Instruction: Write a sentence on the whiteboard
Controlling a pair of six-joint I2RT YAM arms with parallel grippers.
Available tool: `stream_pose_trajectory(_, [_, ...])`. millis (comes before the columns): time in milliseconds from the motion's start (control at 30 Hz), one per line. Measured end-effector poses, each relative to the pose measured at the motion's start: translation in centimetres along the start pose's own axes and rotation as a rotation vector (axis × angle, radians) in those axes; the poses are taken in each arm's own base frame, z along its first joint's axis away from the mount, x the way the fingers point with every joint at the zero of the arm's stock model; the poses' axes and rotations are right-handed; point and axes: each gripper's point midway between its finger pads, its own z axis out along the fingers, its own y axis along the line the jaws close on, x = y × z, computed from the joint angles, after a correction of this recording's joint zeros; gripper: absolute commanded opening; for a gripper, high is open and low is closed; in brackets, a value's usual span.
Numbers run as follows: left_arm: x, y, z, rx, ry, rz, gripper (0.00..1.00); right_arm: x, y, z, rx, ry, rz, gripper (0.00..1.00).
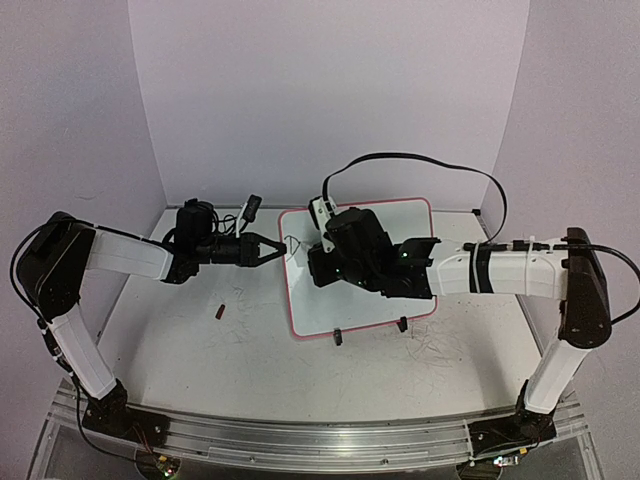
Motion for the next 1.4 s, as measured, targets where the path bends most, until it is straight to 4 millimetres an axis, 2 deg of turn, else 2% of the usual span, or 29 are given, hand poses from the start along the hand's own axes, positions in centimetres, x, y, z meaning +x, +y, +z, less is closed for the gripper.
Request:
stream_pose_trajectory(600, [0.1,0.1,0.0,-0.003,0.004,-0.005,0.00,1.3,0.1,0.1,-0.004,0.024,0.025,0.00])
stream_pose_trajectory(967, [0.1,0.1,0.0,-0.003,0.004,-0.005,0.00,3.0,0.5,-0.2,-0.016,0.055,0.030,0.00])
stream_pose_trajectory(1400, [0.1,0.1,0.0,-0.003,0.004,-0.005,0.00,3.0,0.5,-0.3,-0.012,0.053,0.022,0.00])
